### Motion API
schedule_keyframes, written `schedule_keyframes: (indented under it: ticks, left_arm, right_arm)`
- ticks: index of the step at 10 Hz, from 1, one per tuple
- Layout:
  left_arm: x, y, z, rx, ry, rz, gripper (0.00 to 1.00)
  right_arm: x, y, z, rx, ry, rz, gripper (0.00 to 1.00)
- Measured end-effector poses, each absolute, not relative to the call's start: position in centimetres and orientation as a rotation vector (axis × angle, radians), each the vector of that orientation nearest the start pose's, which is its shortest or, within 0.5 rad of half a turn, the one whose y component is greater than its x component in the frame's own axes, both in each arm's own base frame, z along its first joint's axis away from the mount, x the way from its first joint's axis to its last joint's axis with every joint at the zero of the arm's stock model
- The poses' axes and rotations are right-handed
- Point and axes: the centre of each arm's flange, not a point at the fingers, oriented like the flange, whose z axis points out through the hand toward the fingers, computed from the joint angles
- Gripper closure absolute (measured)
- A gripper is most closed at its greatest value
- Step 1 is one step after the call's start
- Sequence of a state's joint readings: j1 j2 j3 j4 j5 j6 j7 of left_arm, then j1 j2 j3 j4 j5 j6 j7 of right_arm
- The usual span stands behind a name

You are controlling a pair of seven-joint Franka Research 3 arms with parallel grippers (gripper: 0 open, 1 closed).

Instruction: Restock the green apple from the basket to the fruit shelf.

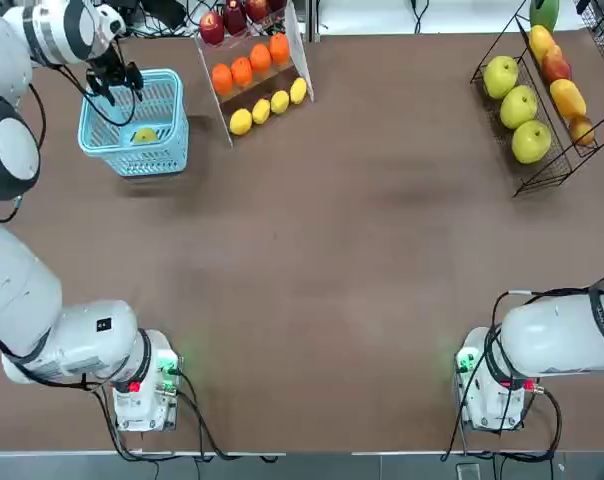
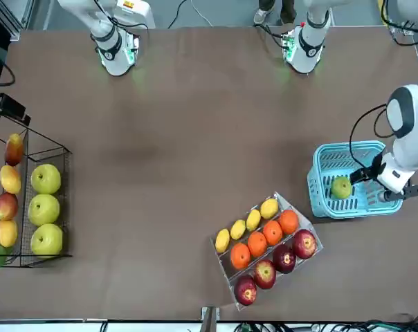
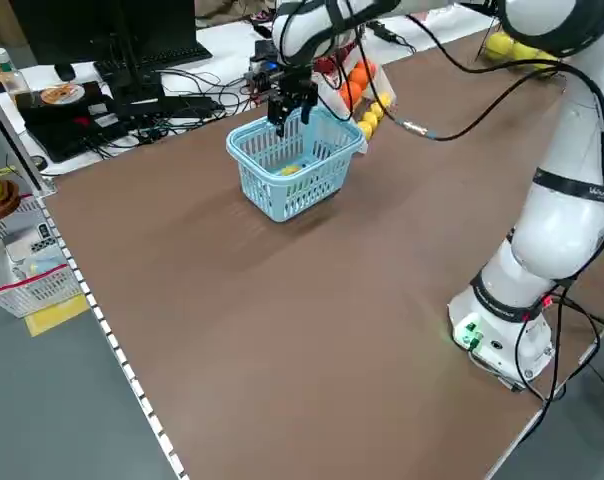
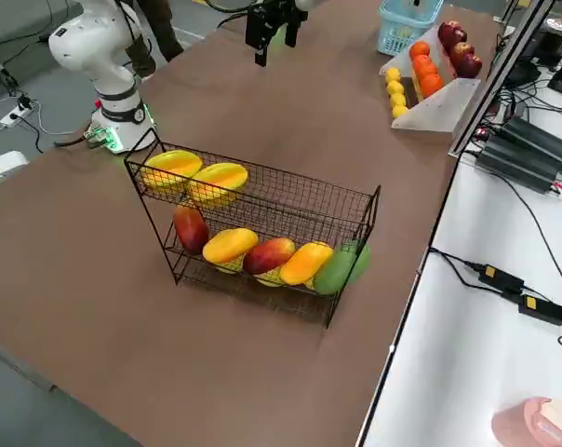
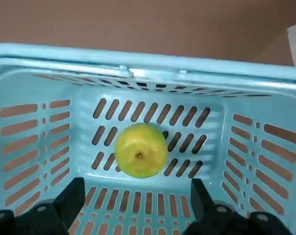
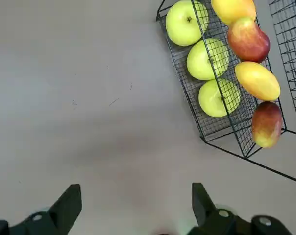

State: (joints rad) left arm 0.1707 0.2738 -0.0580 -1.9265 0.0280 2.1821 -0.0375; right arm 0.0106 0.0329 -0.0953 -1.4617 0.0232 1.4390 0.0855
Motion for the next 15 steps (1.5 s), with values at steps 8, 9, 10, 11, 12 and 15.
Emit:
schedule_keyframes:
  ticks: [8,9,10,11,12,15]
  left_arm:
    - [59.7,7.1,27.8,-3.137,-0.202,0.015,0.05]
    - [59.4,7.0,27.0,-3.137,-0.201,-0.005,0.05]
    - [59.0,6.9,26.0,-3.137,-0.197,-0.020,0.05]
    - [58.8,6.9,25.1,-3.132,-0.183,-0.023,0.06]
    - [58.8,6.8,24.6,-3.126,-0.167,-0.025,0.06]
    - [58.9,6.9,24.2,-3.123,-0.160,-0.030,0.07]
  right_arm:
    - [54.9,-4.3,64.6,-3.109,0.261,0.089,0.00]
    - [54.9,-4.3,64.6,-3.109,0.261,0.089,0.00]
    - [54.9,-4.3,64.6,-3.109,0.261,0.089,0.00]
    - [54.9,-4.3,64.6,-3.109,0.261,0.089,0.00]
    - [54.9,-4.3,64.6,-3.109,0.261,0.090,0.00]
    - [54.9,-4.3,64.6,-3.109,0.261,0.090,0.00]
